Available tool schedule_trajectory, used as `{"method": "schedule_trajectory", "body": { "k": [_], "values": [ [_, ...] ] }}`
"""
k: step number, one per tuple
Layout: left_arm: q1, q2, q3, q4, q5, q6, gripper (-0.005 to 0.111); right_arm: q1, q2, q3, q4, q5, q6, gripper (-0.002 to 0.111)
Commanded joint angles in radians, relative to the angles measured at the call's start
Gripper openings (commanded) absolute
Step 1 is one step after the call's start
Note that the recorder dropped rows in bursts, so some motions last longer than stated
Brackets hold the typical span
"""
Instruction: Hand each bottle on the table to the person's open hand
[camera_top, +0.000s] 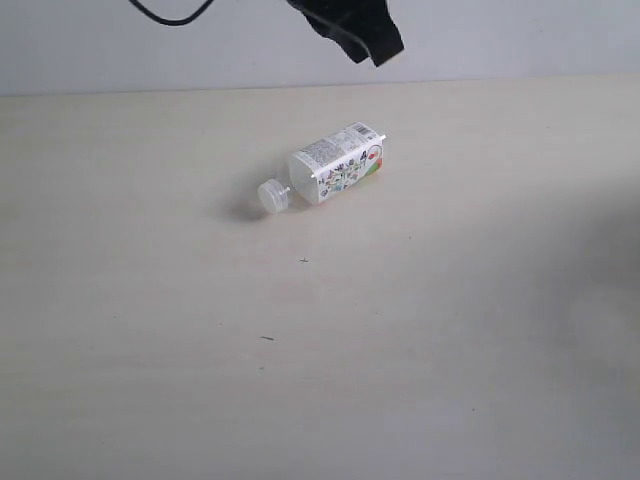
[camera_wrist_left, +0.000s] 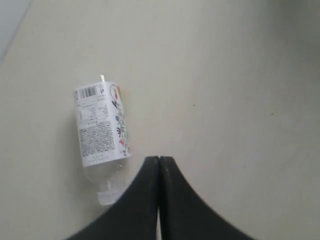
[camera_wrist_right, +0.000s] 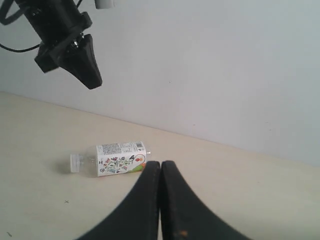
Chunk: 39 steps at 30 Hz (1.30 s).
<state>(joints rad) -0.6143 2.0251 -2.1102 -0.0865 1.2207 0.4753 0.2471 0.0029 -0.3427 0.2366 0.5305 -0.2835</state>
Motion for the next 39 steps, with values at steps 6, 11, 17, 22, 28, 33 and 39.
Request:
{"method": "schedule_trajectory", "body": {
  "k": [6, 11, 17, 22, 28, 33, 39],
  "values": [
    [0.188, -0.274, 0.431, -0.332, -0.185, 0.115, 0.000, -0.003, -0.003, 0.003, -0.003, -0.010, -0.001, 0.000],
    [0.208, -0.512, 0.804, -0.473, -0.508, 0.303, 0.000, -0.003, -0.003, 0.003, -0.003, -0.010, -0.001, 0.000],
    [0.207, -0.814, 1.226, -0.847, -1.004, 0.665, 0.000, -0.003, -0.003, 0.003, -0.003, -0.010, -0.001, 0.000],
    [0.207, -1.031, 1.422, -1.247, -1.108, 0.983, 0.000, -0.003, -0.003, 0.003, -0.003, -0.008, -0.001, 0.000],
    [0.207, -1.296, 1.577, -1.489, -1.081, 1.126, 0.000, -0.003, -0.003, 0.003, -0.003, -0.008, -0.001, 0.000],
    [0.207, -1.535, 1.714, -1.617, -0.992, 1.184, 0.000, -0.003, -0.003, 0.003, -0.003, -0.008, -0.001, 0.000],
    [0.207, -1.791, 1.843, -1.658, -1.000, 1.192, 0.000, -0.003, -0.003, 0.003, -0.003, -0.008, -0.001, 0.000]
  ]
}}
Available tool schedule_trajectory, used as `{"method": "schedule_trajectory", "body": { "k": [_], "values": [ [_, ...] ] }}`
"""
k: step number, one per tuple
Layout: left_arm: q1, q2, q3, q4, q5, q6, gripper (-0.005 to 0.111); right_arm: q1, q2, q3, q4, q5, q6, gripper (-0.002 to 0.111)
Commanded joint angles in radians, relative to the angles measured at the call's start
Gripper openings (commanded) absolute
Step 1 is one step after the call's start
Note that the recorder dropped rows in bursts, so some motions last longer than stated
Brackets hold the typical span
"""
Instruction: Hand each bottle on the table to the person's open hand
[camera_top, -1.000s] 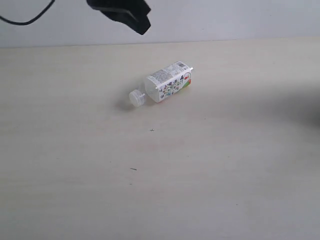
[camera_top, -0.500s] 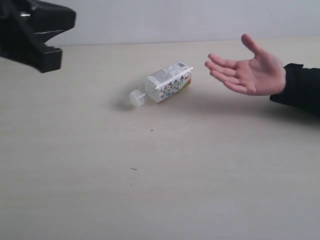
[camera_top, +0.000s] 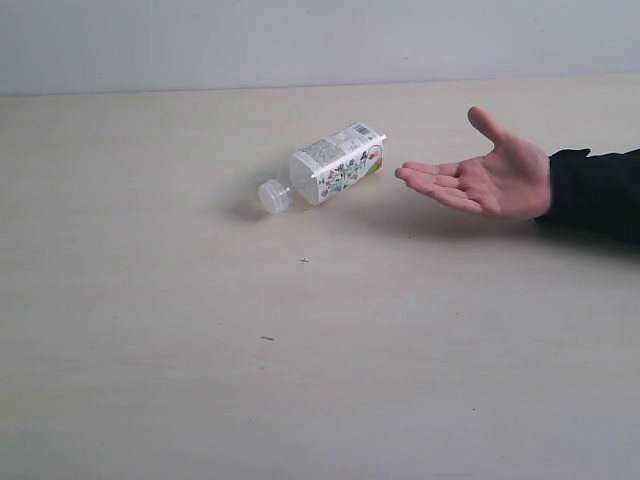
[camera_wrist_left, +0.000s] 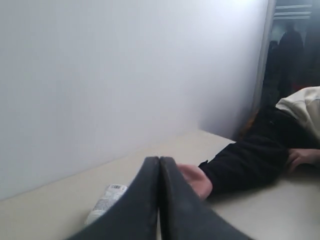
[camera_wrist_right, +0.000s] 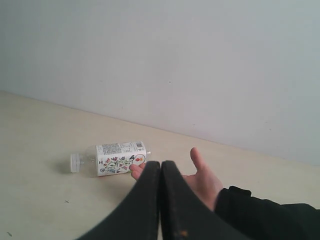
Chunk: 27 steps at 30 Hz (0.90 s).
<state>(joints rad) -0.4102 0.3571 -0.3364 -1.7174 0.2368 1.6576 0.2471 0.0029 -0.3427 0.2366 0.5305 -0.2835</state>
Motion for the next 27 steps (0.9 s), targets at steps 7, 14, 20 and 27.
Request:
{"method": "schedule_trajectory", "body": {
  "k": [7, 14, 20, 27],
  "values": [
    [0.005, -0.249, 0.145, -0.027, -0.157, -0.015, 0.000, -0.003, -0.003, 0.003, -0.003, -0.006, -0.002, 0.000],
    [0.005, -0.263, 0.218, -0.027, -0.167, -0.020, 0.000, -0.003, -0.003, 0.003, -0.003, -0.006, -0.002, 0.000],
    [0.005, -0.263, 0.246, -0.027, -0.254, -0.020, 0.000, -0.003, -0.003, 0.003, -0.003, -0.006, -0.002, 0.000],
    [0.005, -0.263, 0.268, 0.483, -0.237, -0.591, 0.000, -0.003, -0.003, 0.003, -0.003, -0.006, -0.002, 0.000]
  ]
}}
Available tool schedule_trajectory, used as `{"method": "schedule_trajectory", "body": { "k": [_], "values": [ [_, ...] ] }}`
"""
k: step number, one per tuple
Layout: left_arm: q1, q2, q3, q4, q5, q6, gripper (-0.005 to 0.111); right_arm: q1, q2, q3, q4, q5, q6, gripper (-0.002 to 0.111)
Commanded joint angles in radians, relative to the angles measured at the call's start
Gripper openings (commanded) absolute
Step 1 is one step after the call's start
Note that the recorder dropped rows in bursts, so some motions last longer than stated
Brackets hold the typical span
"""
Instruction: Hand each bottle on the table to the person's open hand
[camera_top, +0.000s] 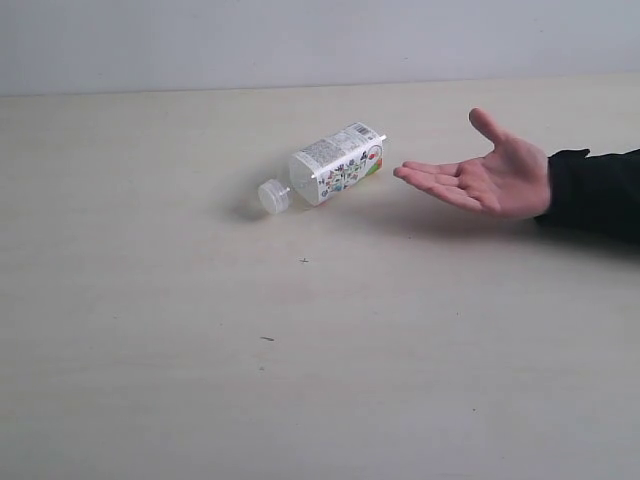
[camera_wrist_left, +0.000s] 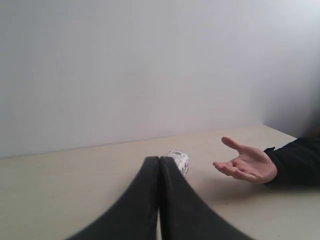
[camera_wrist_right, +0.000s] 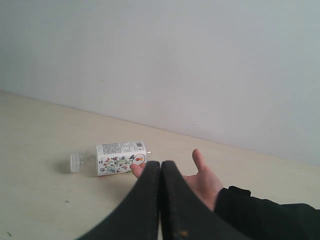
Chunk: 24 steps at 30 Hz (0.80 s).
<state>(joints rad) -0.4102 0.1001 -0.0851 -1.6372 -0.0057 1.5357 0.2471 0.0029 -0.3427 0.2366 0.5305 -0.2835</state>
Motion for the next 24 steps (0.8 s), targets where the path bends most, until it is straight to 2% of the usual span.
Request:
{"method": "schedule_trajectory", "body": {
  "k": [1, 3, 5, 8, 9, 15, 19, 24],
  "values": [
    [0.005, -0.006, 0.025, 0.533, -0.006, -0.682, 0.000, -0.003, -0.003, 0.003, -0.003, -0.006, -0.002, 0.000],
    [0.005, -0.006, 0.045, 0.812, -0.066, -1.027, 0.000, -0.003, -0.003, 0.003, -0.003, -0.006, -0.002, 0.000],
    [0.005, -0.006, 0.072, 1.010, -0.121, -1.223, 0.000, -0.003, -0.003, 0.003, -0.003, -0.006, -0.002, 0.000],
    [0.005, -0.006, 0.085, 1.272, -0.187, -1.385, 0.000, -0.003, -0.003, 0.003, -0.003, -0.006, -0.002, 0.000],
    [0.005, -0.006, 0.085, 1.306, -0.175, -1.389, 0.000, -0.003, -0.003, 0.003, -0.003, -0.006, -0.002, 0.000],
    [0.005, -0.006, 0.085, 1.310, -0.270, -1.398, 0.000, -0.003, -0.003, 0.003, -0.003, -0.006, -0.002, 0.000],
    [0.005, 0.017, 0.085, 1.288, -0.442, -1.409, 0.000, -0.003, -0.003, 0.003, -0.003, -0.006, -0.002, 0.000],
    [0.005, 0.197, 0.018, 1.292, -0.511, -1.409, 0.000, -0.003, -0.003, 0.003, -0.003, -0.006, -0.002, 0.000]
  ]
}}
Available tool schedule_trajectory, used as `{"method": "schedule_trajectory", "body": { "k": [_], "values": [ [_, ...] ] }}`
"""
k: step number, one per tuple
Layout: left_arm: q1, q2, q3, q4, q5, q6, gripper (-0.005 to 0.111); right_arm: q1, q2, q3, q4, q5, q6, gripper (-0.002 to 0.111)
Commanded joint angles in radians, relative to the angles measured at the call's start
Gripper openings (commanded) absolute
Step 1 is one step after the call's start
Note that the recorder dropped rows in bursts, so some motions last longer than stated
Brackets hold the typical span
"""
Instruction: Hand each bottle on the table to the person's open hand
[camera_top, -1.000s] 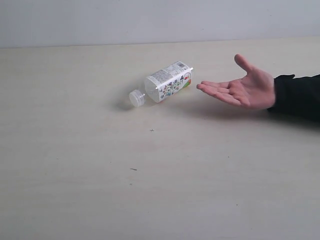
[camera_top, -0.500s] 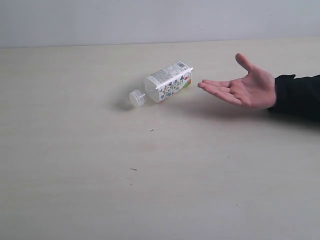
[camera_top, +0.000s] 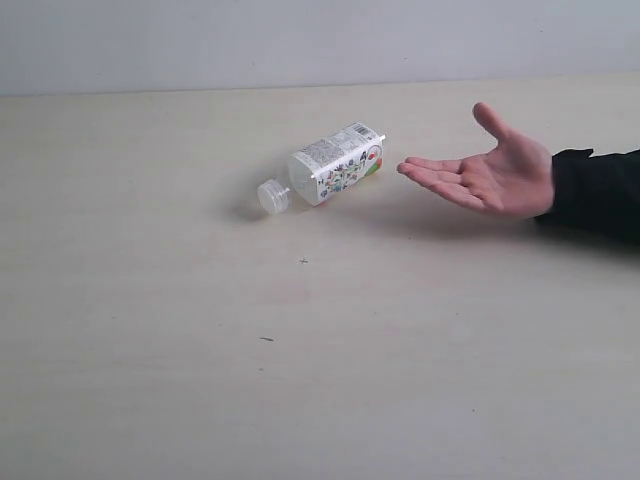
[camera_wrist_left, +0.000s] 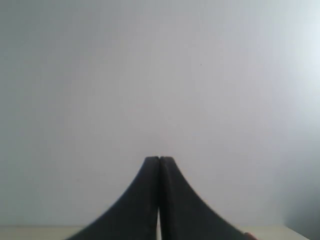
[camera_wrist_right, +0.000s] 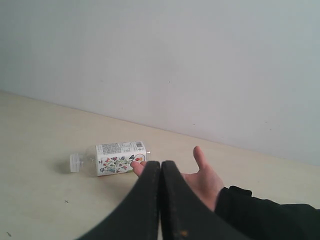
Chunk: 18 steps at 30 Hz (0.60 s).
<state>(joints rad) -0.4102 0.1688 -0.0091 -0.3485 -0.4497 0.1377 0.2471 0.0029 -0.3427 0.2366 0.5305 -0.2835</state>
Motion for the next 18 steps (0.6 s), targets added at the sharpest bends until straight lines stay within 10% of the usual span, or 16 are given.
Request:
{"method": "schedule_trajectory", "body": {
  "k": [1, 6, 18],
  "values": [
    [0.005, 0.188, -0.090, 0.011, -0.076, -0.019, 0.000, -0.003, -0.003, 0.003, -0.003, -0.006, -0.002, 0.000],
    [0.005, 0.543, -0.328, 0.112, -0.003, -0.052, 0.000, -0.003, -0.003, 0.003, -0.003, -0.006, -0.002, 0.000],
    [0.024, 1.334, -1.291, 0.184, 0.919, 0.191, 0.000, -0.003, -0.003, 0.003, -0.003, -0.006, -0.002, 0.000]
  ]
}}
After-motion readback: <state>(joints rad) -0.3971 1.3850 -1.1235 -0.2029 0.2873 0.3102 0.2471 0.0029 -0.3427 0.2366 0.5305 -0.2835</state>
